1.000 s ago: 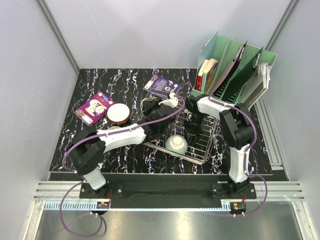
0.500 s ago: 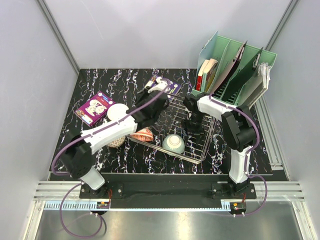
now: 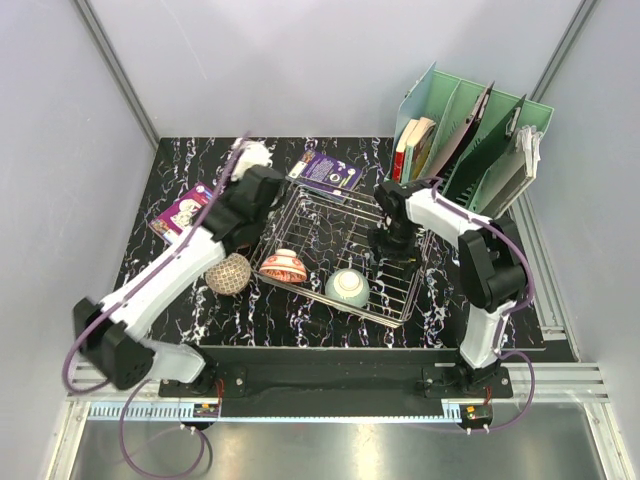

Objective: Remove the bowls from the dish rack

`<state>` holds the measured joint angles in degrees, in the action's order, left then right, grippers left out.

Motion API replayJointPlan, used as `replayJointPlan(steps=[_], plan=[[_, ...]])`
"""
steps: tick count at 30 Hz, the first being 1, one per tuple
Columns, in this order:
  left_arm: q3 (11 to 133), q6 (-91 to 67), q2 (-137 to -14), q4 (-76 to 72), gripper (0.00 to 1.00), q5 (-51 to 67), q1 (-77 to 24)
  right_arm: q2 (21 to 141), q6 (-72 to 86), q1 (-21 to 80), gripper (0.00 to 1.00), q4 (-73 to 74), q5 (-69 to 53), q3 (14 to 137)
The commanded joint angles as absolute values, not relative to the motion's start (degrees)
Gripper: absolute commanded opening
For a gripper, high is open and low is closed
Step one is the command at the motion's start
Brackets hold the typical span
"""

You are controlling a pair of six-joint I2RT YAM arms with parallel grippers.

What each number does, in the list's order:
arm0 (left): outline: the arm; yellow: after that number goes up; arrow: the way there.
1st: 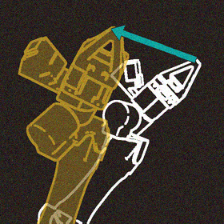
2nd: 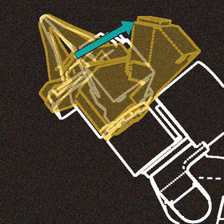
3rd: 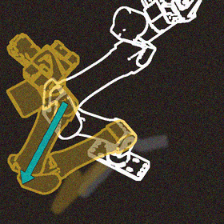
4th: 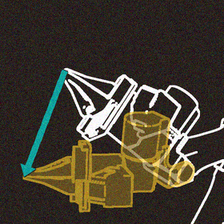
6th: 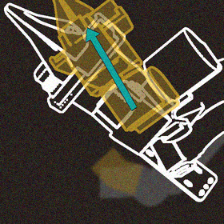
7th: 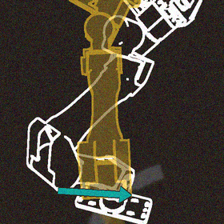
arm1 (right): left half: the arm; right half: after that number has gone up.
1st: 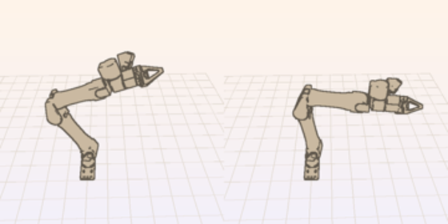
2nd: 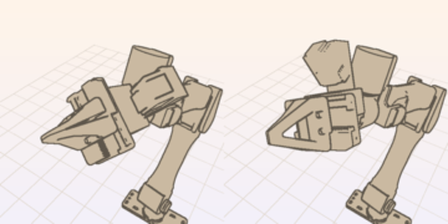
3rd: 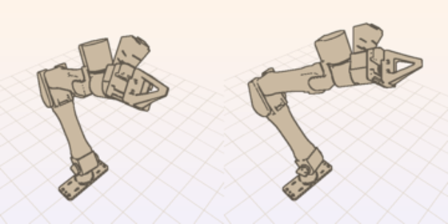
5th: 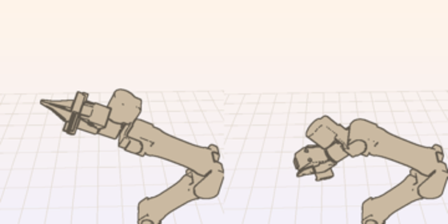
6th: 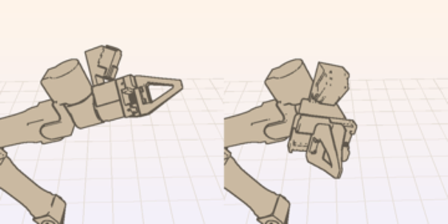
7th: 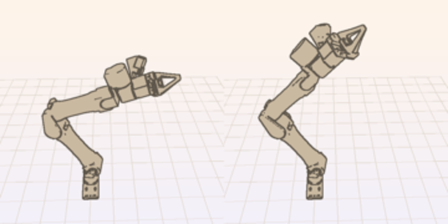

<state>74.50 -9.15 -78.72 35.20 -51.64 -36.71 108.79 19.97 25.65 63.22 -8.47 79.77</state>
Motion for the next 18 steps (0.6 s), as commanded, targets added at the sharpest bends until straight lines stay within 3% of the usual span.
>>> replayJointPlan(steps=[1,11,18], plan=[[71.73,-21.96,-68.39,41.56,0.00,-49.75,-33.67,103.01,22.06,23.73,0.83,60.91,-5.19,78.31],[63.30,-36.89,-54.94,54.39,0.00,-40.08,-23.92,99.23,26.01,20.57,0.84,59.33,-3.17,81.56],[52.39,-41.22,-50.36,52.30,0.00,-33.41,-18.47,98.70,27.51,20.04,0.85,59.15,-1.58,85.08]])
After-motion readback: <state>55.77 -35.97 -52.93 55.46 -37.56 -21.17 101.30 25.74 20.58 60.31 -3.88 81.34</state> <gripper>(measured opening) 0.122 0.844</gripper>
